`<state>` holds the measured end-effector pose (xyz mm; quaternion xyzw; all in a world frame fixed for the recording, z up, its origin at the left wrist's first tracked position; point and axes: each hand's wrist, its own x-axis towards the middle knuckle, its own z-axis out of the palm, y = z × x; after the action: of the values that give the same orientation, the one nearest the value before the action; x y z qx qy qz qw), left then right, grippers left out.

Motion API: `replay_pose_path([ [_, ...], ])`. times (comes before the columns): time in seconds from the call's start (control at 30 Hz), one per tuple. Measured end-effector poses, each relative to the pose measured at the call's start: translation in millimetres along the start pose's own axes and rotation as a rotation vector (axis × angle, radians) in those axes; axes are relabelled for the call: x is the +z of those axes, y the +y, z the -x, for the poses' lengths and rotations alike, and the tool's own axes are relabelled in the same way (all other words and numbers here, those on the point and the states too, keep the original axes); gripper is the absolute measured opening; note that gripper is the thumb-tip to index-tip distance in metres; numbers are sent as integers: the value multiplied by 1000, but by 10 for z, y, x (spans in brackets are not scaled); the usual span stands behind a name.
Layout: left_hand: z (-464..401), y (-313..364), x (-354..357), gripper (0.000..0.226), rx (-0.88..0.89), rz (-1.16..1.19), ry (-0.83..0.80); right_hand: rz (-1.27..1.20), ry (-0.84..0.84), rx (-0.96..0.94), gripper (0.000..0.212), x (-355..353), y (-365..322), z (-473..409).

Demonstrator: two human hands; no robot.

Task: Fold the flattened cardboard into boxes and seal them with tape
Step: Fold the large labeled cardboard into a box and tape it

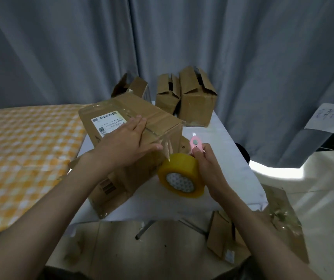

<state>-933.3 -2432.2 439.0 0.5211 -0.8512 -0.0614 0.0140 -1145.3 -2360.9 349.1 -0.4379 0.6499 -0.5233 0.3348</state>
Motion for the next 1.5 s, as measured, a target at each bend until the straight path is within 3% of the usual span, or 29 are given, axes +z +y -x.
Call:
replay_pose_path([
  [0.17,20,-25,-129,103,37,-35,-48,14,249,-131,19,200,-26,206],
  [0.33,69,-163,-300,105,52,-30,-82,-45,339,-145,16,487,-40,467],
  [0.47,137,-76,-104,112,71,-13,12,-50,359,-125,21,423,3,488],
  [0.57,182,53,-25,108,109,-89,193,-32,308,-87,21,303,6,469],
  [0.63,261,157,-42,91,125,-97,351,-1,260,-94,21,264,-8,465],
  [0.73,503,385,95,33,194,19,688,14,224,-120,20,228,0,442],
  [0.8,729,590,327,21,182,205,779,22,211,-133,20,199,34,412],
  [0.87,845,760,625,20,159,333,783,28,194,-138,22,170,71,386],
  [0.93,839,882,921,17,187,302,764,44,171,-169,23,131,84,373],
  [1.07,771,983,1180,44,240,186,681,69,149,-283,26,-73,23,277],
  [1.2,799,977,1178,48,273,163,646,132,5,-570,12,-333,-206,186],
  [1.3,819,964,1179,48,294,154,645,256,-125,-796,23,-395,-381,129],
  [1.5,865,947,1137,46,313,191,643,446,-231,-943,25,-314,-444,-80],
])
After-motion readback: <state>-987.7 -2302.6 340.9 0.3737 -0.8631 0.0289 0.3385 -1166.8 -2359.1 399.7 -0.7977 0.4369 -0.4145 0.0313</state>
